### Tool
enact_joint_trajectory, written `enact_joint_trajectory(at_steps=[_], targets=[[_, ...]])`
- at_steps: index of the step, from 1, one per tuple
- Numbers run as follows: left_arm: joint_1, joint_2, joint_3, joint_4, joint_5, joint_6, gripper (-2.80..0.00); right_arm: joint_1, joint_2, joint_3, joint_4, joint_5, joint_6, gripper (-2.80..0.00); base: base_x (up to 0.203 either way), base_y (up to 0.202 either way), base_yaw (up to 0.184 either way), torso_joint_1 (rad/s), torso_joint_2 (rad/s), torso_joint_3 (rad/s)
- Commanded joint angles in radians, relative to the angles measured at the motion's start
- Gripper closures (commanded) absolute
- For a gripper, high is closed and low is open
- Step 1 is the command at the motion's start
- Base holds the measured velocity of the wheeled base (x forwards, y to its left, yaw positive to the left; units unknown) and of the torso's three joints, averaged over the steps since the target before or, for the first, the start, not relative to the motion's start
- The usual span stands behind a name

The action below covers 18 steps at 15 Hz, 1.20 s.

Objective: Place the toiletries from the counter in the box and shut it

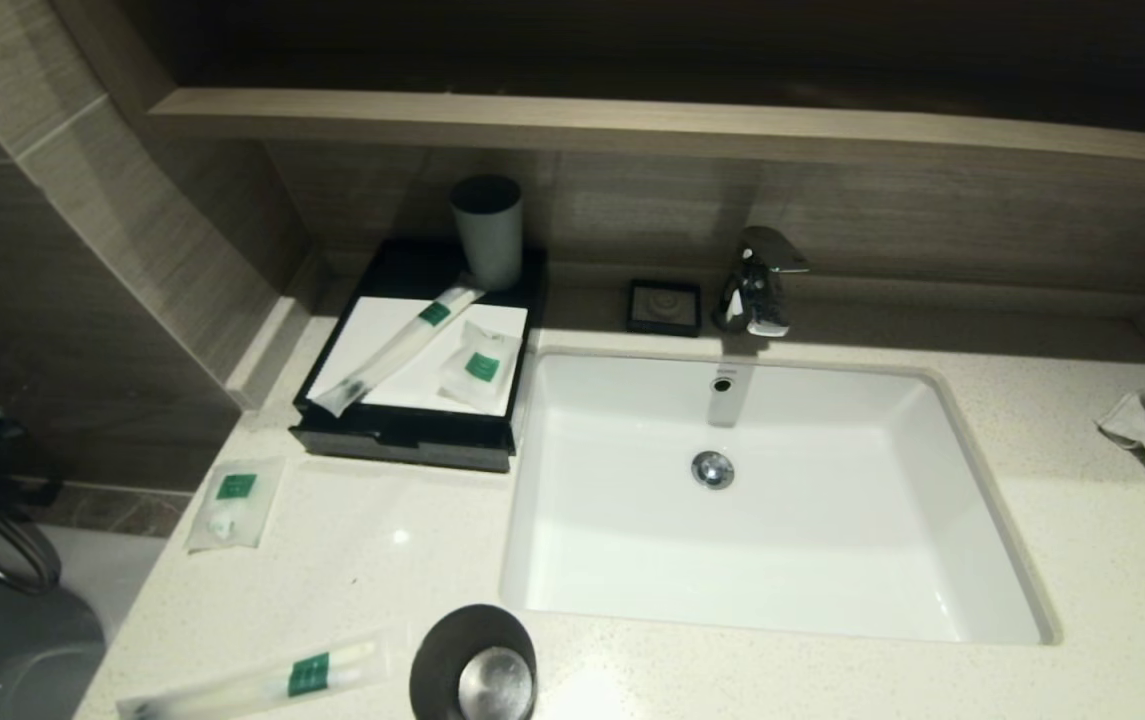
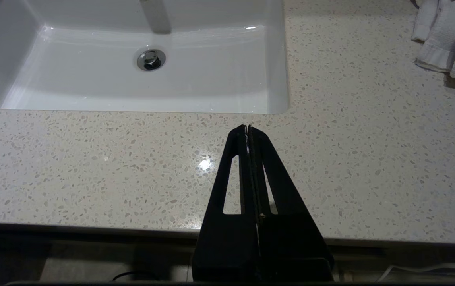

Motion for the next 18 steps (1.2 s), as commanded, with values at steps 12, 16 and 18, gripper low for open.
enact_joint_trajectory(at_steps=[12, 16, 18], targets=[[0.001, 0.002, -0.074, -0.001, 0.001, 0.005, 0.0, 0.0, 0.0, 0.0, 0.0, 0.0, 0.0, 0.0, 0.0, 0.0, 0.0, 0.0, 0.0, 0.0], [0.001, 0.002, -0.174, 0.008, -0.003, 0.006, 0.0, 0.0, 0.0, 0.0, 0.0, 0.0, 0.0, 0.0, 0.0, 0.0, 0.0, 0.0, 0.0, 0.0], [0.001, 0.002, -0.253, 0.051, -0.012, 0.006, 0.0, 0.0, 0.002, 0.0, 0.0, 0.0, 0.0, 0.0, 0.0, 0.0, 0.0, 0.0, 0.0, 0.0]])
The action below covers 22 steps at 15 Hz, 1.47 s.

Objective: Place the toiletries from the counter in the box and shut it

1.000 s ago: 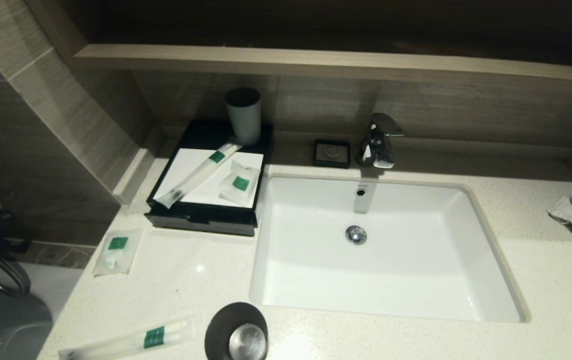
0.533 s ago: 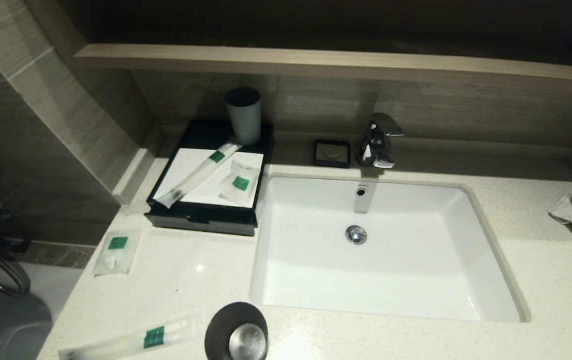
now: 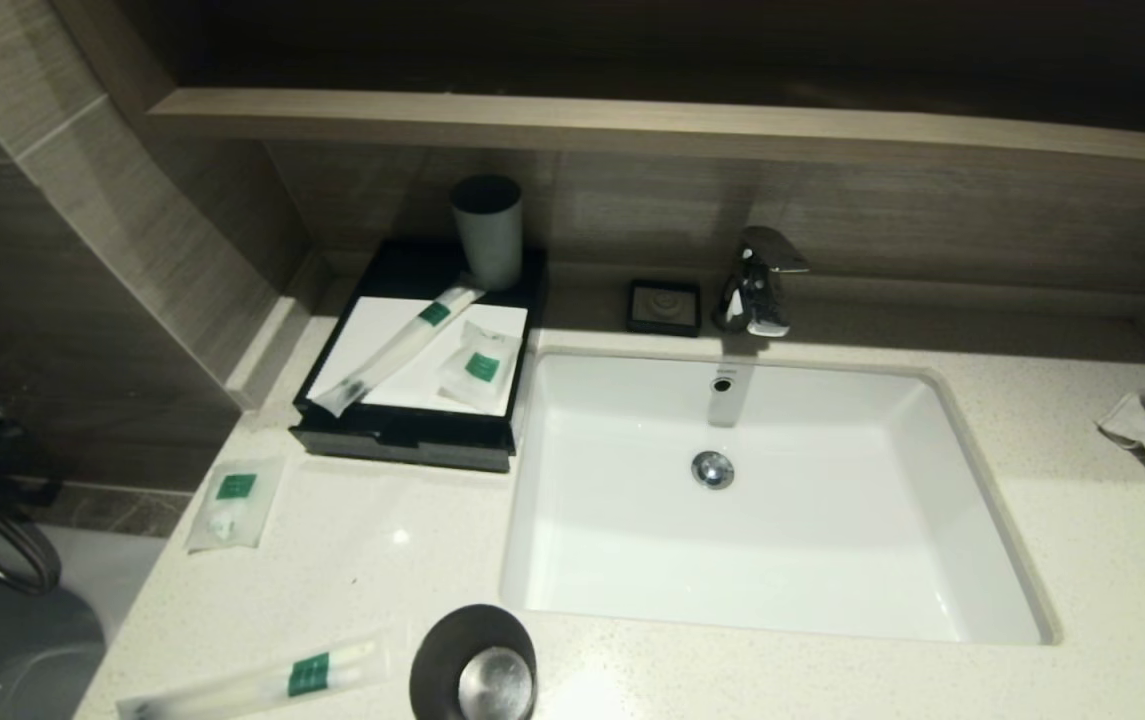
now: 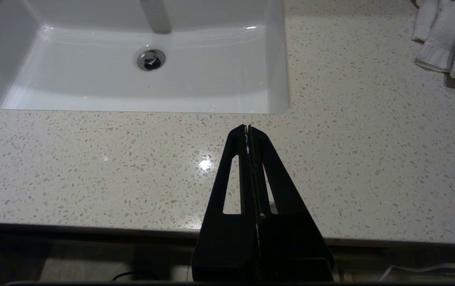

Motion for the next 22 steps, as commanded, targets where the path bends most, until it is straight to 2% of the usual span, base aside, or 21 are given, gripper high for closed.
enact_joint_trajectory(at_steps=[1, 9, 14, 16, 19, 22], targets=[[0.0, 0.002, -0.104, 0.061, -0.012, 0.0, 0.0, 0.0, 0.0, 0.0, 0.0, 0.0, 0.0, 0.0, 0.0, 0.0, 0.0, 0.0, 0.0, 0.0], [0.0, 0.002, -0.438, 0.328, -0.085, -0.002, 0.0, 0.0, 0.0, 0.0, 0.0, 0.0, 0.0, 0.0, 0.0, 0.0, 0.0, 0.0, 0.0, 0.0], [0.0, 0.011, -0.486, 0.356, -0.099, -0.002, 0.0, 0.0, 0.0, 0.0, 0.0, 0.0, 0.0, 0.0, 0.0, 0.0, 0.0, 0.0, 0.0, 0.0], [0.0, 0.097, -0.532, 0.349, -0.094, -0.013, 0.0, 0.0, 0.0, 0.0, 0.0, 0.0, 0.0, 0.0, 0.0, 0.0, 0.0, 0.0, 0.0, 0.0], [0.0, 0.318, -0.632, 0.325, -0.09, -0.077, 0.0, 0.0, 0.002, 0.0, 0.0, 0.0, 0.0, 0.0, 0.0, 0.0, 0.0, 0.0, 0.0, 0.0], [0.001, 0.464, -0.648, 0.317, -0.104, -0.1, 0.0, 0.0, 0.002, 0.0, 0.0, 0.0, 0.0, 0.0, 0.0, 0.0, 0.0, 0.0, 0.0, 0.0]])
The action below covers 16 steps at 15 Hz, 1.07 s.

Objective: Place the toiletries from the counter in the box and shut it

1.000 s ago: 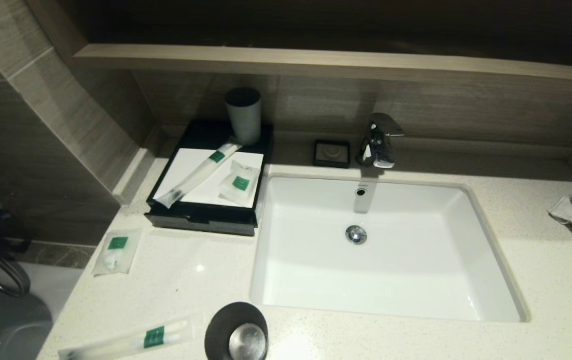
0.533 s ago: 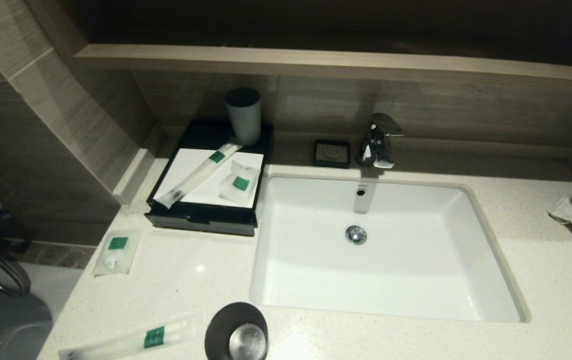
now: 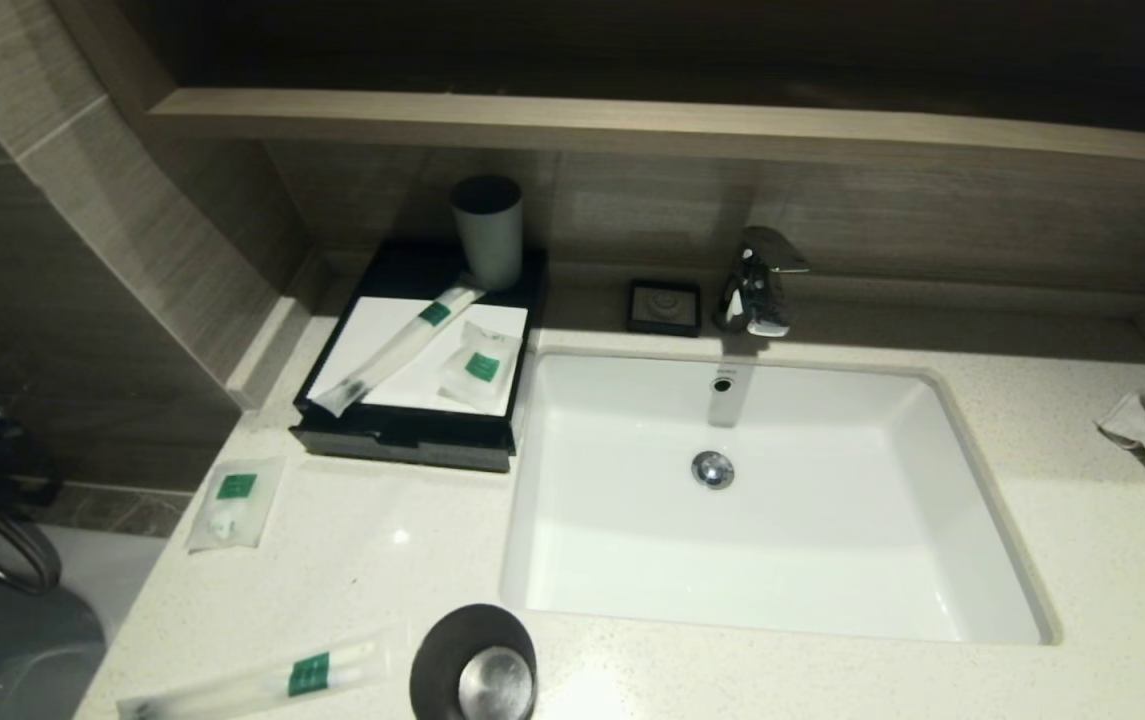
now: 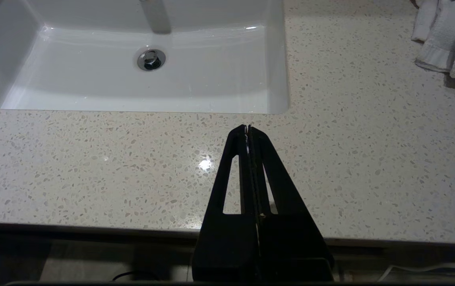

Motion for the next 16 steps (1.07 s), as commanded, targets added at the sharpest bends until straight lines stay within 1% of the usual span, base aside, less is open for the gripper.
enact_joint_trajectory(at_steps=[1, 6, 7, 9, 11, 15, 16], targets=[[0.002, 0.173, -0.008, 0.003, -0.009, -0.006, 0.0, 0.0, 0.001, 0.0, 0.0, 0.0, 0.0, 0.0, 0.0, 0.0, 0.0, 0.0, 0.0, 0.0], [0.001, 0.355, 0.039, 0.001, -0.016, -0.004, 0.0, 0.0, 0.002, 0.0, 0.0, 0.0, 0.0, 0.0, 0.0, 0.0, 0.0, 0.0, 0.0, 0.0], [0.0, 0.375, 0.049, -0.001, -0.026, -0.002, 0.0, 0.0, 0.0, 0.0, 0.0, 0.0, 0.0, 0.0, 0.0, 0.0, 0.0, 0.0, 0.0, 0.0], [-0.001, 0.423, 0.055, -0.001, -0.083, 0.0, 0.0, 0.0, 0.0, 0.0, 0.0, 0.0, 0.0, 0.0, 0.0, 0.0, 0.0, 0.0, 0.0, 0.0], [-0.002, 0.484, 0.057, -0.009, -0.103, 0.0, 0.0, 0.0, 0.0, 0.0, 0.0, 0.0, 0.0, 0.0, 0.0, 0.0, 0.0, 0.0, 0.0, 0.0], [-0.004, 0.592, 0.085, -0.086, -0.11, -0.001, 0.0, 0.0, 0.0, 0.0, 0.0, 0.0, 0.0, 0.0, 0.0, 0.0, 0.0, 0.0, 0.0, 0.0], [-0.016, 0.605, 0.093, -0.101, -0.11, -0.002, 0.0, 0.0, 0.0, 0.0, 0.0, 0.0, 0.0, 0.0, 0.0, 0.0, 0.0, 0.0, 0.0, 0.0]])
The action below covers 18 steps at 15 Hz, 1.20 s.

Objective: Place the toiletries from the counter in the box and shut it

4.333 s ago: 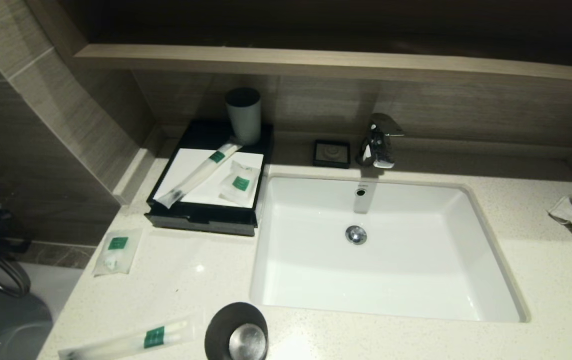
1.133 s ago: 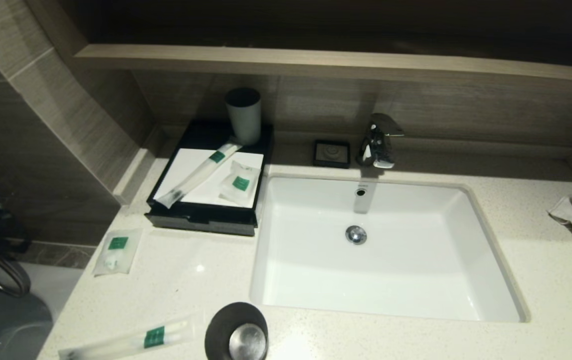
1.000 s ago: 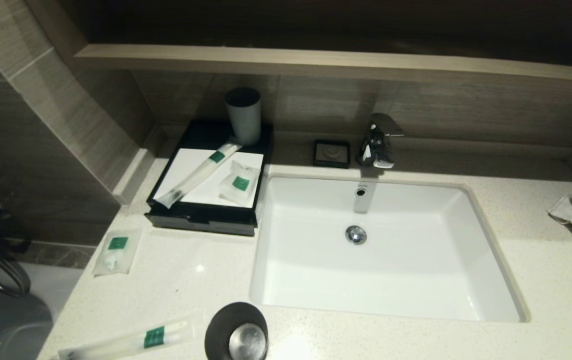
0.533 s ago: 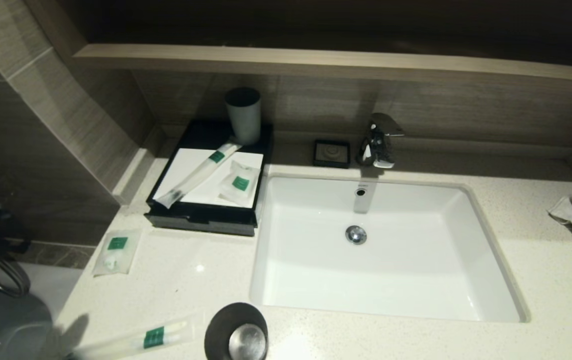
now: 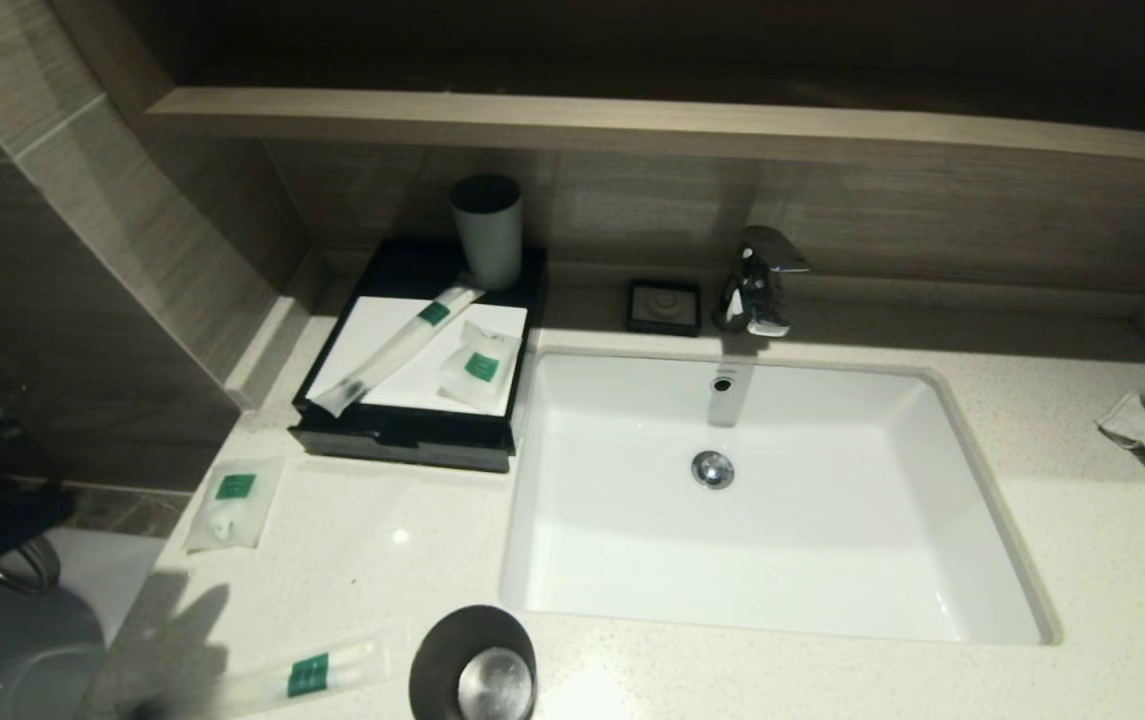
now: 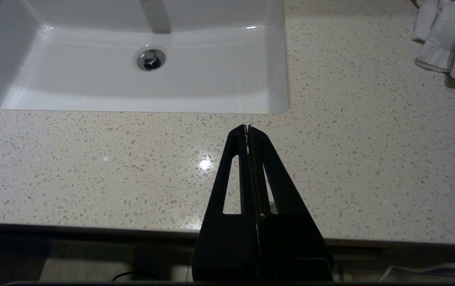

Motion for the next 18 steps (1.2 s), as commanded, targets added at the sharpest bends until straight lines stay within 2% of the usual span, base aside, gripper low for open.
enact_joint_trajectory(at_steps=[1, 5, 9, 11, 13, 16, 18], targets=[[-0.027, 0.067, 0.019, -0.018, 0.0, -0.002, 0.0, 0.0, 0.0, 0.0, 0.0, 0.0, 0.0, 0.0, 0.0, 0.0, 0.0, 0.0, 0.0, 0.0], [-0.059, 0.142, 0.024, -0.029, 0.003, 0.0, 0.0, 0.0, 0.0, 0.0, 0.0, 0.0, 0.0, 0.0, 0.0, 0.0, 0.0, 0.0, 0.0, 0.0], [-0.077, 0.256, 0.008, -0.129, 0.01, 0.002, 0.0, 0.0, 0.0, 0.0, 0.0, 0.0, 0.0, 0.0, 0.0, 0.0, 0.0, 0.0, 0.0, 0.0], [-0.123, 0.297, -0.014, -0.15, 0.034, 0.003, 0.0, 0.0, 0.0, 0.002, 0.0, 0.0, 0.0, 0.0, 0.0, 0.0, 0.0, 0.0, 0.0, 0.0], [-0.197, 0.33, -0.041, -0.15, 0.083, 0.004, 0.0, 0.0, 0.0, 0.002, 0.0, 0.0, 0.0, 0.0, 0.0, 0.0, 0.0, 0.0, 0.0, 0.0], [-0.331, 0.392, -0.045, -0.154, 0.237, 0.001, 0.0, 0.0, 0.0, 0.0, 0.0, 0.0, 0.0, 0.0, 0.0, 0.0, 0.0, 0.0, 0.0, 0.0], [-0.345, 0.421, -0.043, -0.155, 0.251, -0.005, 0.0, 0.0, 0.0, 0.0, 0.0, 0.0, 0.0, 0.0, 0.0, 0.0, 0.0, 0.0, 0.0, 0.0]])
